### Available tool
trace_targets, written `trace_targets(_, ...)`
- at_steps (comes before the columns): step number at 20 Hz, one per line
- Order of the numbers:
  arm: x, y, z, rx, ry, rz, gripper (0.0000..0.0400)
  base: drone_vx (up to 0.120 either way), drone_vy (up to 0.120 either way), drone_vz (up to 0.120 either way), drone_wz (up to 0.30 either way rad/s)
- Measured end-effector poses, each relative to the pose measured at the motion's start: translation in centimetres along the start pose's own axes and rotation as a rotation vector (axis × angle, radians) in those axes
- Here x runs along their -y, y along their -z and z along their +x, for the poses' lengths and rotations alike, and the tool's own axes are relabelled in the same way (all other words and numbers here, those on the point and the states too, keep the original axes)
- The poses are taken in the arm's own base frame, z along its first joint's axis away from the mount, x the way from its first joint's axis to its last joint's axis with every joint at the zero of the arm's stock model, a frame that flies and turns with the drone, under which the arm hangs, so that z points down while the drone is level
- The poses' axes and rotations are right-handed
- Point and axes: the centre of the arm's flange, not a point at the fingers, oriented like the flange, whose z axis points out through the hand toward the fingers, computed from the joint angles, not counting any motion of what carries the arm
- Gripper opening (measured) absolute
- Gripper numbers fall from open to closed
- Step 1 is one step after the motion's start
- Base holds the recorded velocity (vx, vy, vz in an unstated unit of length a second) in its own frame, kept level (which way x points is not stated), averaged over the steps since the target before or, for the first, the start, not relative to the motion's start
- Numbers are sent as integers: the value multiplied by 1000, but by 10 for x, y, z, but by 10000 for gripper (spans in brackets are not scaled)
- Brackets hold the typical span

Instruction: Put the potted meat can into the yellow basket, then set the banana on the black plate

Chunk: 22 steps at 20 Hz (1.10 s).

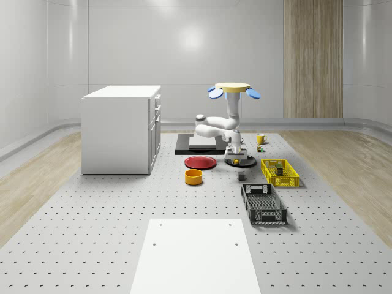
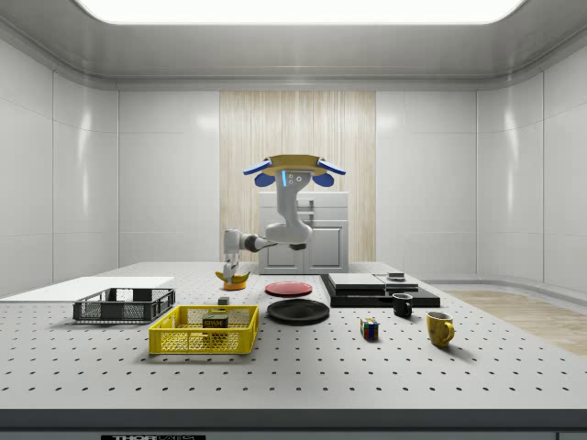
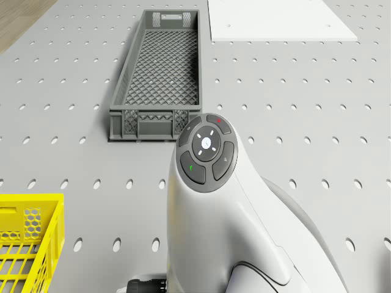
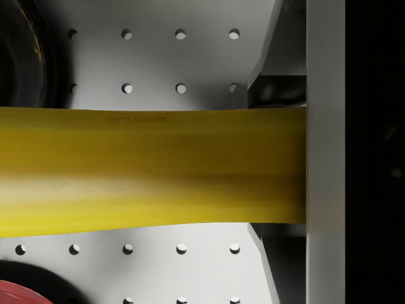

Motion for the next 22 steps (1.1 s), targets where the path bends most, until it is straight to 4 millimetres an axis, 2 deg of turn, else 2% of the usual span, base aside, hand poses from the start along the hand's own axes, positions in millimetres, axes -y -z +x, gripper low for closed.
trace_targets(14, 0, 0, 0, 0, 0, 0, 190, -120, 117, 0, 0)
trace_targets(19, 0, 0, 0, 0, 0, 0, 190, -120, 0, -8, 0)
trace_targets(22, 0, 0, 0, 0, 0, 0, 190, -120, 0, -120, 0)
